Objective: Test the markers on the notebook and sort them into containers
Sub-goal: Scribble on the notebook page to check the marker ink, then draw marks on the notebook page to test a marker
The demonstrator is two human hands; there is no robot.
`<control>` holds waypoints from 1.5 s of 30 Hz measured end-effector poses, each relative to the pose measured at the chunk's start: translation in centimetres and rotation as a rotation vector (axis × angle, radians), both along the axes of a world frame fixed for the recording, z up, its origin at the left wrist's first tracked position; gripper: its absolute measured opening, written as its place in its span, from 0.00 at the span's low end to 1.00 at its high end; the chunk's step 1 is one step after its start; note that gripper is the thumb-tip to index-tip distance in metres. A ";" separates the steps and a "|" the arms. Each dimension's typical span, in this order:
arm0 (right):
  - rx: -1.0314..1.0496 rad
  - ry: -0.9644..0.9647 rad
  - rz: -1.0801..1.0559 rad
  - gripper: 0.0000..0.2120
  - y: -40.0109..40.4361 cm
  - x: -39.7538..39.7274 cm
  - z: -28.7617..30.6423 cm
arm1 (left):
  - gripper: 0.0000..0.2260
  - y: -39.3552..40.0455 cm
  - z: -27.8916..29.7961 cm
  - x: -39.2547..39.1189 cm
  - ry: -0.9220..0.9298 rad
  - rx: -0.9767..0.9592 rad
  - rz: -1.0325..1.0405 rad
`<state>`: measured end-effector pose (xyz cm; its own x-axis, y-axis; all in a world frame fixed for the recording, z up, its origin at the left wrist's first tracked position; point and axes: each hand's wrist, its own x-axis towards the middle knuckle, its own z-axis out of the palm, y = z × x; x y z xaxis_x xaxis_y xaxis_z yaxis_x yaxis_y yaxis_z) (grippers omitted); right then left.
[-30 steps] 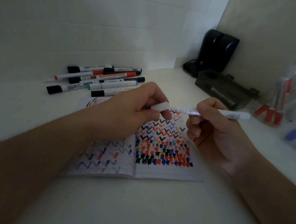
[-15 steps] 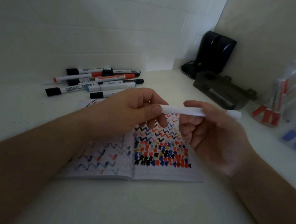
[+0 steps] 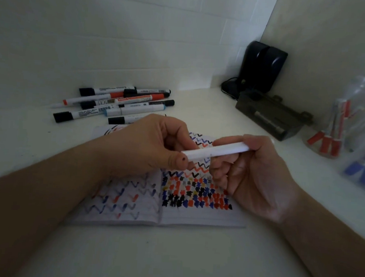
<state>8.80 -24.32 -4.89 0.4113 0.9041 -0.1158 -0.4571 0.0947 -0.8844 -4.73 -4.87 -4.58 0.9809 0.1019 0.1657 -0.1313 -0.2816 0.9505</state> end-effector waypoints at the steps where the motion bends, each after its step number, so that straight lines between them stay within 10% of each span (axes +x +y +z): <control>1: -0.016 -0.061 -0.034 0.19 0.1 0.0 0.0 | 0.08 0.0 0.1 0.1 0.028 0.052 0.023; 6: -0.060 -0.654 -0.258 0.08 -0.5 0.2 0.6 | 0.11 -0.7 -0.6 0.9 0.068 0.573 0.205; 15: -0.348 -1.310 -0.428 0.04 -20.1 -3.6 1.0 | 0.12 -12.9 3.8 1.1 0.038 0.703 -0.103; 21: -0.570 -1.119 -0.423 0.13 -37.4 -9.7 -6.2 | 0.09 -31.2 -1.4 -0.6 -0.069 0.612 -0.445; 26: -0.995 -0.704 -0.296 0.10 -44.0 -11.8 -20.6 | 0.08 -39.2 -14.9 2.7 0.444 0.610 -0.648; 32: -1.227 -0.836 -0.310 0.09 -43.7 -10.2 -31.2 | 0.17 -39.9 -17.6 3.5 0.442 0.664 -0.660; 40: -0.433 -1.302 -0.874 0.08 -33.8 -6.5 -10.7 | 0.08 -29.3 1.9 1.3 -0.313 0.482 -0.391; 45: -0.039 -1.503 -0.592 0.11 -20.2 -4.4 -0.7 | 0.05 -14.5 5.7 4.1 0.009 0.707 0.186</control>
